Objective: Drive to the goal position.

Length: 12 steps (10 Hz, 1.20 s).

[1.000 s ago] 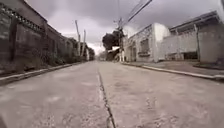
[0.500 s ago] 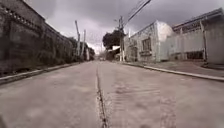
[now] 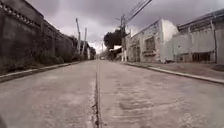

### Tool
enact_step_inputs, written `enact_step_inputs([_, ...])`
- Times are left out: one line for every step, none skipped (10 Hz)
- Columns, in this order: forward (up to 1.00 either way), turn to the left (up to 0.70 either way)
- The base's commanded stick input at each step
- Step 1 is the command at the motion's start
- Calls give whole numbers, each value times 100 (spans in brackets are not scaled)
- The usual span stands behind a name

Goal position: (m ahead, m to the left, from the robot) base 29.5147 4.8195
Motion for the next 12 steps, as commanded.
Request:
enact_step_inputs([100,0])
enact_step_inputs([100,0])
enact_step_inputs([100,0])
enact_step_inputs([100,0])
enact_step_inputs([100,0])
enact_step_inputs([100,0])
enact_step_inputs([100,0])
enact_step_inputs([100,0])
enact_step_inputs([100,0])
enact_step_inputs([100,0])
enact_step_inputs([100,0])
enact_step_inputs([100,0])
